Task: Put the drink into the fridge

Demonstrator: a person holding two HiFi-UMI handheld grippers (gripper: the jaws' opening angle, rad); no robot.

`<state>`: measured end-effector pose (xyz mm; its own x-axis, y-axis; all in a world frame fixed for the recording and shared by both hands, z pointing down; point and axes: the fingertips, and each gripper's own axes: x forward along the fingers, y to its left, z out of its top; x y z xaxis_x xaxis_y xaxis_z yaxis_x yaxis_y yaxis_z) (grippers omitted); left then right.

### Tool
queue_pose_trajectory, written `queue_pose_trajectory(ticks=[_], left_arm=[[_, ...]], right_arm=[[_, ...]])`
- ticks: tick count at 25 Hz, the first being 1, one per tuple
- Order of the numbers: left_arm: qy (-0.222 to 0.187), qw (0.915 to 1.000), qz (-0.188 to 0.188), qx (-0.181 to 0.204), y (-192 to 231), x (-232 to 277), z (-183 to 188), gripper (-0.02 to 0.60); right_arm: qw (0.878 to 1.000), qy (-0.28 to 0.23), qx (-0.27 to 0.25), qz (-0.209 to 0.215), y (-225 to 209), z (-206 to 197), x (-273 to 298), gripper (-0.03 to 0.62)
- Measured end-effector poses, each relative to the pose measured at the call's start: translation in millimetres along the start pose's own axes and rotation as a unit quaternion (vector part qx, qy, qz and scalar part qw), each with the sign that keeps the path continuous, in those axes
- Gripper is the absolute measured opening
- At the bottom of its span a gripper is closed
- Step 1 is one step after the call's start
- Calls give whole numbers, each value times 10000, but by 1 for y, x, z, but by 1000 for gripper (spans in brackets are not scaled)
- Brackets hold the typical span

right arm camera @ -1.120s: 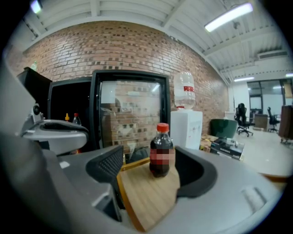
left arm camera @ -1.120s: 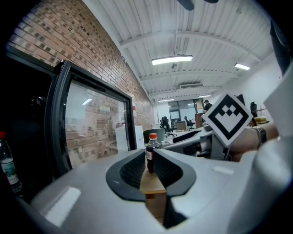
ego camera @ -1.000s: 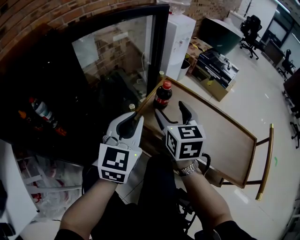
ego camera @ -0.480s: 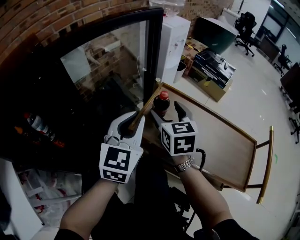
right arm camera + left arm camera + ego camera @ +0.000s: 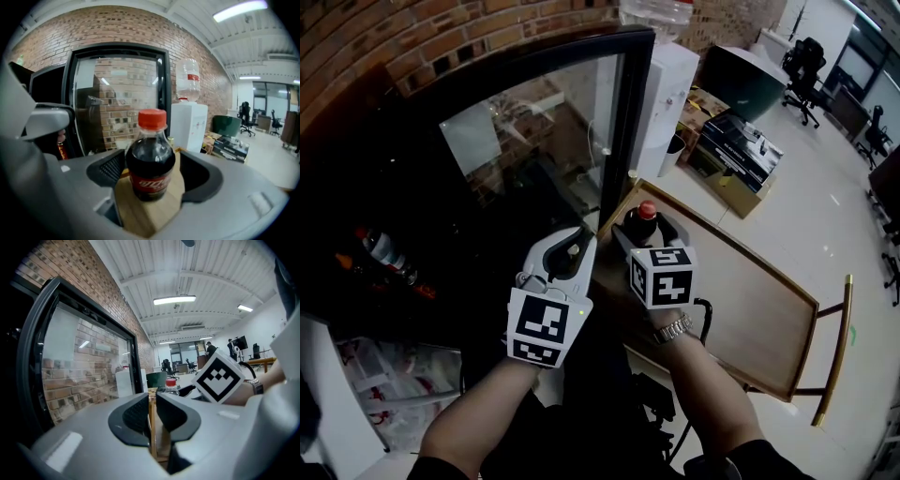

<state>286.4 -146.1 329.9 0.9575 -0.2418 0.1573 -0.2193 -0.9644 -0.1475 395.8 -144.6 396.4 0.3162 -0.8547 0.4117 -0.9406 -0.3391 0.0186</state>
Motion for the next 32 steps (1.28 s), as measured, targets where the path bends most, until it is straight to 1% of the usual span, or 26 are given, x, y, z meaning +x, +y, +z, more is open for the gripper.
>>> queue_pose_trajectory(ticks=[2,4,7,10,15,19,24,28,32], left_arm=[[14,10000,6,3,3,2,-1,32],[29,10000,9,-14,5,4,-2,32],[32,10000,13,-41,6,4,-1,34],[5,10000,39,-42,5,0,2,32],[-52,9998,198,-64,11,-13,6,32],[-95,9991,408,-82,15,-31,8,32],[-116,9970,760,-41,26,-63,9,32],[-112,9936,1120,-53,36,-96,8,32],[-67,9874,1573,-129,55,-136,0,34]], right_arm=[[10000,8,-9,-35,-1,1,2,369],[10000,35,-33,-58,-1,2,4,333],[9999,88,-48,-37,1,1,4,308],[9999,109,1,-35,1,1,0,305],[9999,-129,-31,89,13,14,-17,304],[9986,-273,-159,421,40,29,-31,304],[9939,-505,-304,935,87,44,-50,304],[9872,-654,-486,1369,127,52,-66,304],[9776,-717,-684,1856,178,56,-74,304]])
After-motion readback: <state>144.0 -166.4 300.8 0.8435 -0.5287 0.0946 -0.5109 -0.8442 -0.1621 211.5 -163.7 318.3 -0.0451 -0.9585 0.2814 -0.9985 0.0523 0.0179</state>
